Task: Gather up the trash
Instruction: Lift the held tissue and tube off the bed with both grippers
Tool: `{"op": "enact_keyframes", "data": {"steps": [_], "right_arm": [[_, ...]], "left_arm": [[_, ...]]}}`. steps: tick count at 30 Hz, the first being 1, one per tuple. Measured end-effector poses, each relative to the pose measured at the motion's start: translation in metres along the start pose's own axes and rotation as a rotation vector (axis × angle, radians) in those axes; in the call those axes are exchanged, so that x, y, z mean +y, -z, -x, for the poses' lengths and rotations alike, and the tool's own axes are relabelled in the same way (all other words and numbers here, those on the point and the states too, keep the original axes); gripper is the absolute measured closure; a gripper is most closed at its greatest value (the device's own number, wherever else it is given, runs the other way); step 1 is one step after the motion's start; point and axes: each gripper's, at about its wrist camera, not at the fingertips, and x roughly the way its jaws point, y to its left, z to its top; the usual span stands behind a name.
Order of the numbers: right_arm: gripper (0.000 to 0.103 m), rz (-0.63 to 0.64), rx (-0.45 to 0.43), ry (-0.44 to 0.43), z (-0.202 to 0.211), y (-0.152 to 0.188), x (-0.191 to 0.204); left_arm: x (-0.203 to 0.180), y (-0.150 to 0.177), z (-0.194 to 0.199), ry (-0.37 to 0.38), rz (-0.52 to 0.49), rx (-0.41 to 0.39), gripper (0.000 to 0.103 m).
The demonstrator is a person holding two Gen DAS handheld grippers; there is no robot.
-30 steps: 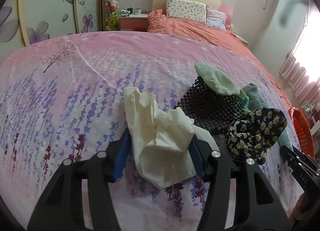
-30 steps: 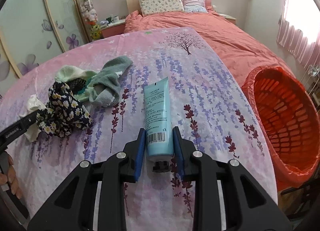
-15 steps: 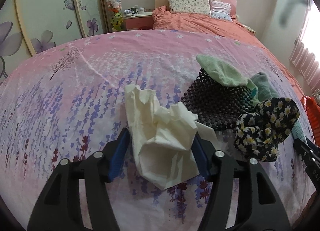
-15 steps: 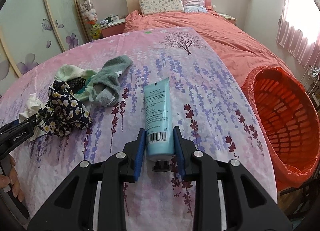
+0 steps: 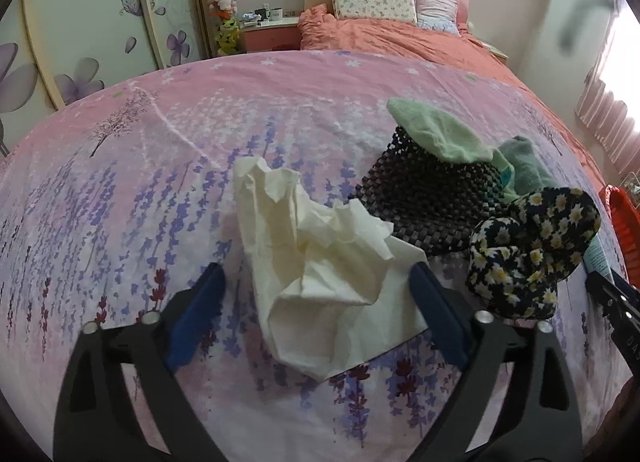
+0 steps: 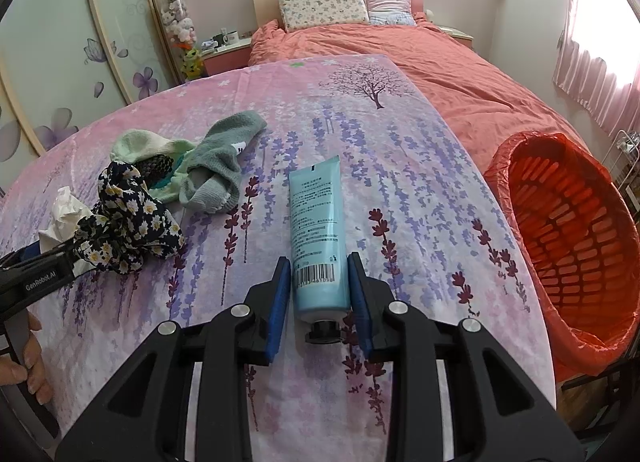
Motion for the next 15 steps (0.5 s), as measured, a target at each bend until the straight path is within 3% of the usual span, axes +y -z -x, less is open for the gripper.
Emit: {"op": "enact_keyframes", "data": {"steps": [8, 11, 13, 15], "right_arm": [[0.073, 0.0, 0.0, -0.001, 0.0, 0.0, -0.001], [0.073, 0.0, 0.0, -0.002, 0.0, 0.0, -0.001], [0.073, -0.003, 0.0, -0.005, 0.0, -0.001, -0.002], [0.076, -0.008, -0.004, -0.004, 0.0, 0.0, -0.003]], "left_arm": [[0.003, 0.0, -0.001, 0.004, 0.011, -0.006, 0.014], [0.007, 0.001, 0.003, -0.005, 0.02, -0.023, 0.031], [0.009, 0.001, 0.008, 0.01, 0.023, -0.041, 0.058], [0.01, 0.002, 0.01, 0.015, 0.02, -0.046, 0.063]]}}
